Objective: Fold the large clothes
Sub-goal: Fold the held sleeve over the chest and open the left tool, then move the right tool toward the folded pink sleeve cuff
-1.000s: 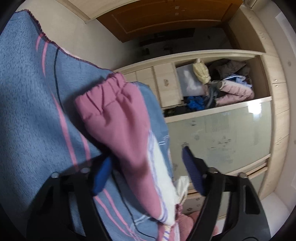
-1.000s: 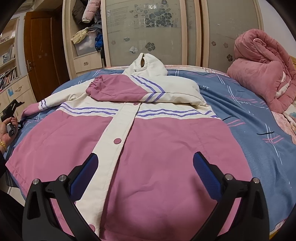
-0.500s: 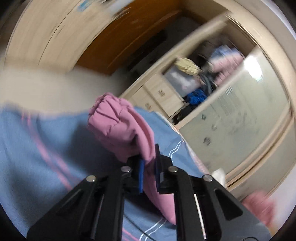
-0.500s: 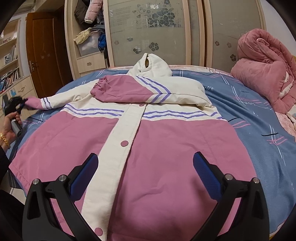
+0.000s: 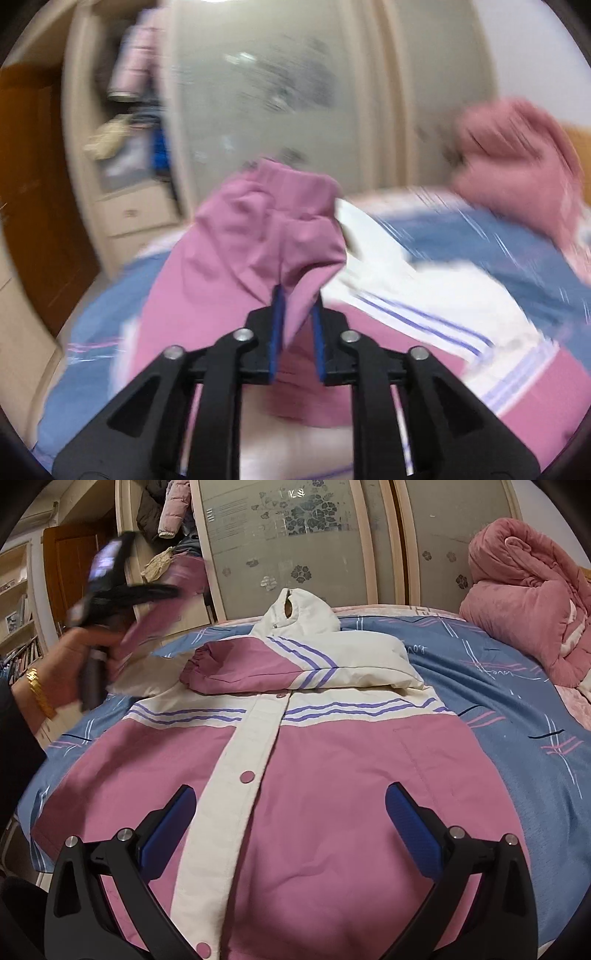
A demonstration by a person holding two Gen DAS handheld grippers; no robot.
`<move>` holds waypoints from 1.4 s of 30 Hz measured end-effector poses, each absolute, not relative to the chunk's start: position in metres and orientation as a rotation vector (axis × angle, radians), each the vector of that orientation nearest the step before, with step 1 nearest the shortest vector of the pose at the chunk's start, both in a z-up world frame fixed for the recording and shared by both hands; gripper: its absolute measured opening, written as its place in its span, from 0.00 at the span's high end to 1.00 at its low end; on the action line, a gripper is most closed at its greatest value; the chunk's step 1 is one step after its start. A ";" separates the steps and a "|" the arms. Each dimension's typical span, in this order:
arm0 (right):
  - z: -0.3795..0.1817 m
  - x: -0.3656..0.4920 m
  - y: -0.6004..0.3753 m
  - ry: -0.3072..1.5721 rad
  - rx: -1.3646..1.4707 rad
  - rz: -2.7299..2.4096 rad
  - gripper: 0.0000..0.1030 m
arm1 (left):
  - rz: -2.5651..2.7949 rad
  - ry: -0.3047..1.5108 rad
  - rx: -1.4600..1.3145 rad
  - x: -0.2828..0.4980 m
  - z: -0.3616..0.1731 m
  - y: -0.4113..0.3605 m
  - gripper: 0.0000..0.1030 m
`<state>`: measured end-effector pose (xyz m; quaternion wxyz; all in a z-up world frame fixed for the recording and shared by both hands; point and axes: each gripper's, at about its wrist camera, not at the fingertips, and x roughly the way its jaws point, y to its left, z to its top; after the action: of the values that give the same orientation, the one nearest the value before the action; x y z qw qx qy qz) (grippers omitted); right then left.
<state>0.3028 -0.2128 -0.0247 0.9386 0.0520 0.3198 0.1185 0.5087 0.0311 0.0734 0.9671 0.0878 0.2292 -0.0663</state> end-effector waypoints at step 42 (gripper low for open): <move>-0.014 0.269 -0.221 0.571 0.065 0.173 0.01 | -0.131 0.610 -0.003 0.248 0.016 0.037 0.02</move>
<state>0.2691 -0.2213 -0.0140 0.9553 0.0321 0.2811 0.0853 0.2482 0.0372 0.0161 0.9518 -0.0014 0.2999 -0.0646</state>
